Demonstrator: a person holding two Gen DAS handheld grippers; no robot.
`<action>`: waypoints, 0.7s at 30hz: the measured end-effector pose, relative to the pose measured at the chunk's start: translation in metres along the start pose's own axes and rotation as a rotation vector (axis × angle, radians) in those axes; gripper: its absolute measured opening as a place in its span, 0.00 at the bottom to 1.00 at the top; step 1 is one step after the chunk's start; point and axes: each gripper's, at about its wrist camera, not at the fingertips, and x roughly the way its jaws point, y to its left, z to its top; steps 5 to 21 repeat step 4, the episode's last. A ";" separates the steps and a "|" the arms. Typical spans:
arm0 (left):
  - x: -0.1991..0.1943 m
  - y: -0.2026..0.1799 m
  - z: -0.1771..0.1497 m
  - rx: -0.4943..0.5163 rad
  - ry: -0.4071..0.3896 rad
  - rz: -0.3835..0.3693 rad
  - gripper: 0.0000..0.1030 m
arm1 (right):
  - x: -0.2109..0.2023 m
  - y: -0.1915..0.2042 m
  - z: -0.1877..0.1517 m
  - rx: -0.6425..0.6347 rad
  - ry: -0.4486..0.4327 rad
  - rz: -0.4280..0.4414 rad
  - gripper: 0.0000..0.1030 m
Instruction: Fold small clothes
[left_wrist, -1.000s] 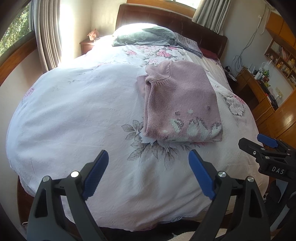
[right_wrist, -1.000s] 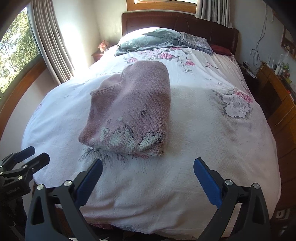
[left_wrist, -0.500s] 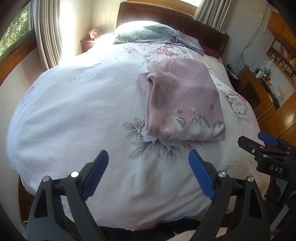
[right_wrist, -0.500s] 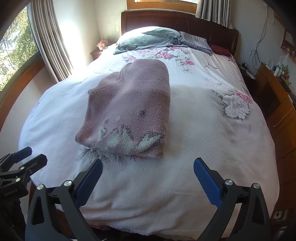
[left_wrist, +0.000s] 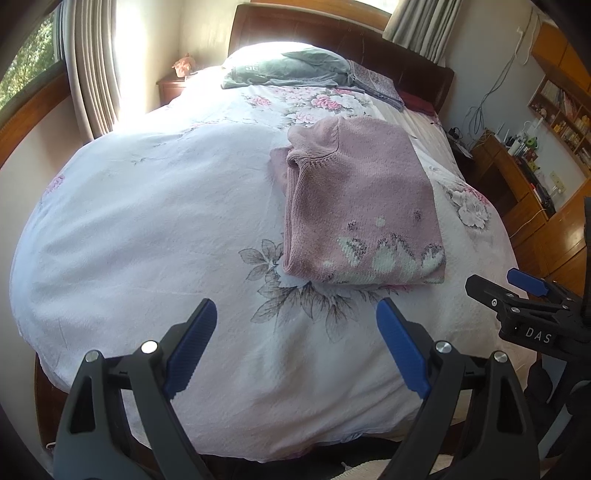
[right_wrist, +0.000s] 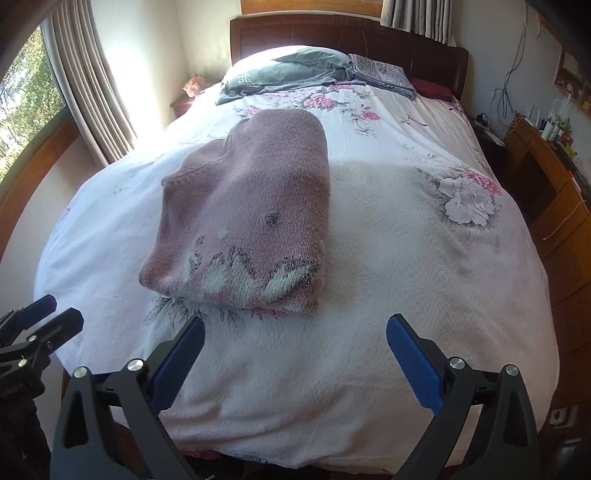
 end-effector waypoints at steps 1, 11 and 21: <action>0.000 0.000 0.000 0.001 -0.002 0.000 0.85 | 0.001 -0.001 0.000 0.003 0.003 0.000 0.96; -0.001 -0.001 0.000 0.003 -0.003 -0.003 0.85 | 0.001 -0.002 -0.001 0.007 0.001 -0.007 0.96; -0.001 -0.001 0.000 0.003 -0.003 -0.003 0.85 | 0.001 -0.002 -0.001 0.007 0.001 -0.007 0.96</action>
